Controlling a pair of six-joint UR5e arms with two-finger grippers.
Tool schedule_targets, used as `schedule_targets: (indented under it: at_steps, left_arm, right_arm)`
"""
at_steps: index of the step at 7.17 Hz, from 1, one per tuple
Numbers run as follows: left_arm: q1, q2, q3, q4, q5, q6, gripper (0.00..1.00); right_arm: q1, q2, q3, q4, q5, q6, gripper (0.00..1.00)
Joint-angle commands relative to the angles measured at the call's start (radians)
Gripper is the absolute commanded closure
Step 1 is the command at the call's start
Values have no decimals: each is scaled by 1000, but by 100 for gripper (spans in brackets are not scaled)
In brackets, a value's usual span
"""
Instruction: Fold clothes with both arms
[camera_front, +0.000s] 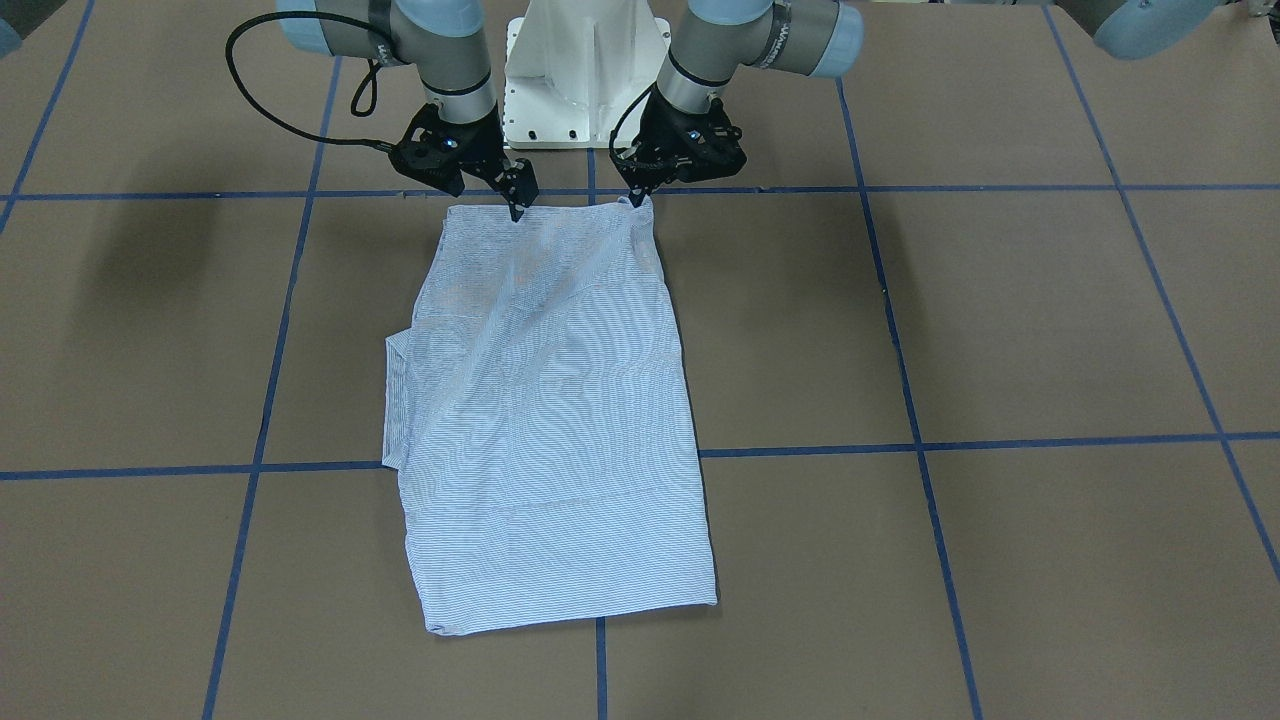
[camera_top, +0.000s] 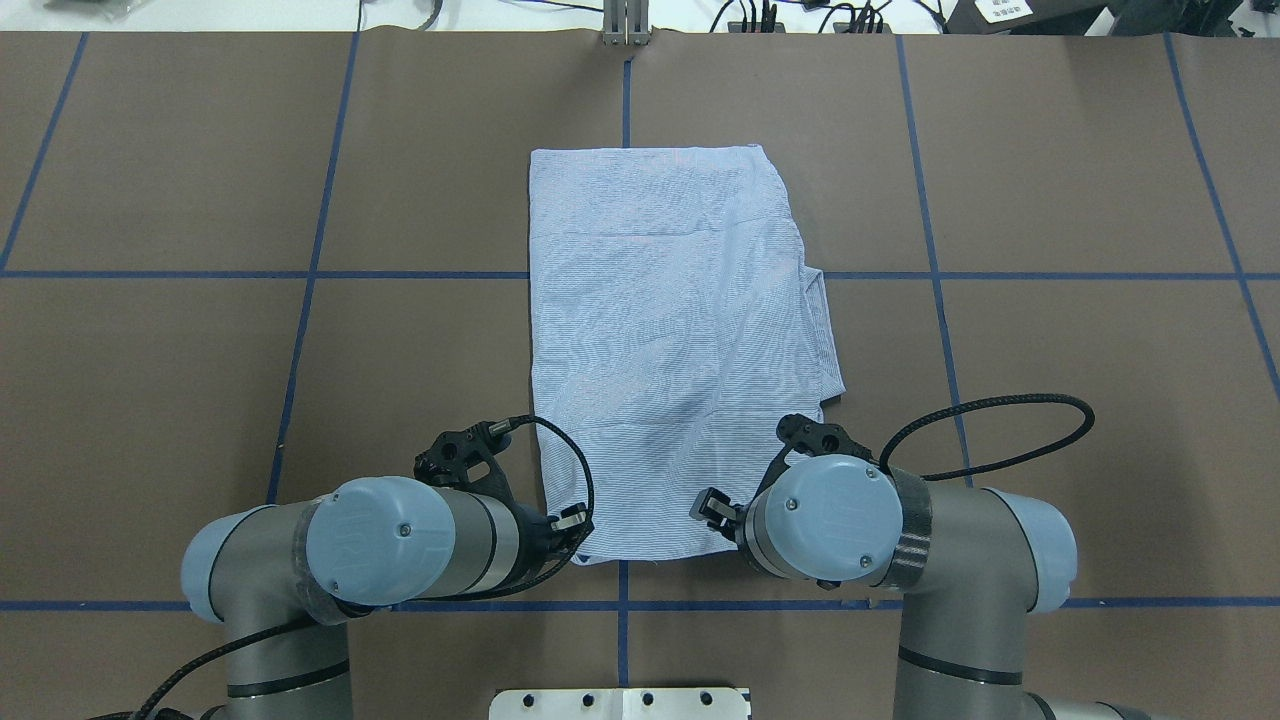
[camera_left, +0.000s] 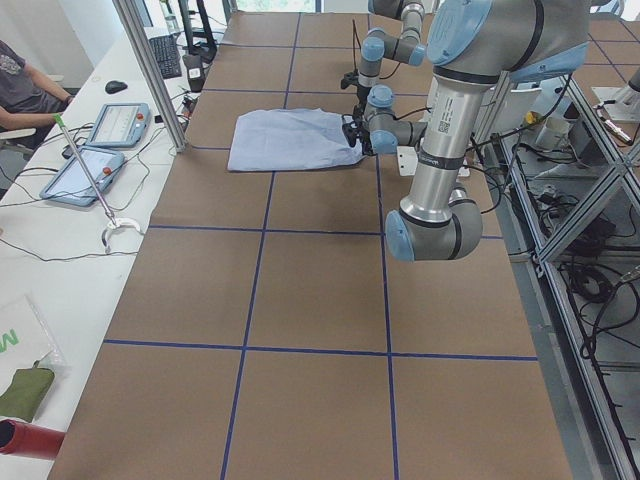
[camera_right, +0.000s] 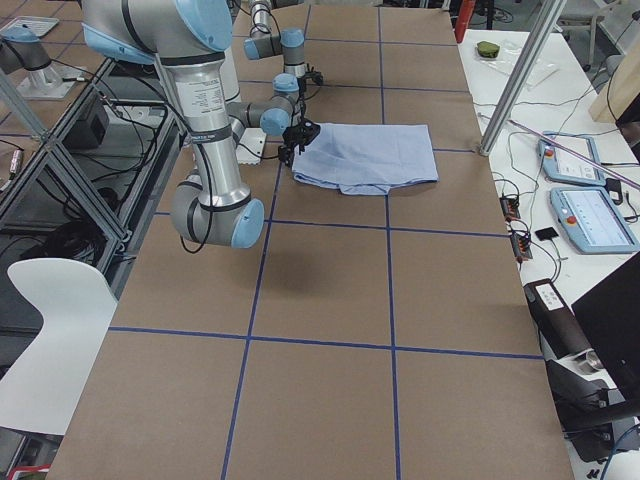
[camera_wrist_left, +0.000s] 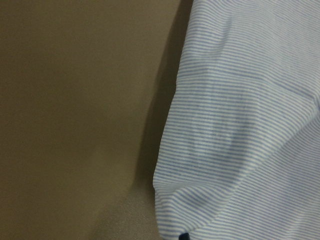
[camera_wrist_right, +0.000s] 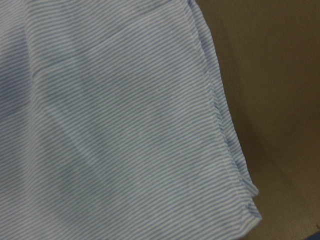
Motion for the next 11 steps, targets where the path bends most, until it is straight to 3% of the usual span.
schedule_targets:
  at_steps: [1, 11]
  left_arm:
    - [0, 0, -1, 0, 0, 0, 100]
    - [5, 0, 2, 0, 2, -3, 100]
  right_arm:
    - [19, -1, -5, 2, 2, 6, 0]
    - [-15, -8, -52, -4, 5, 49, 1]
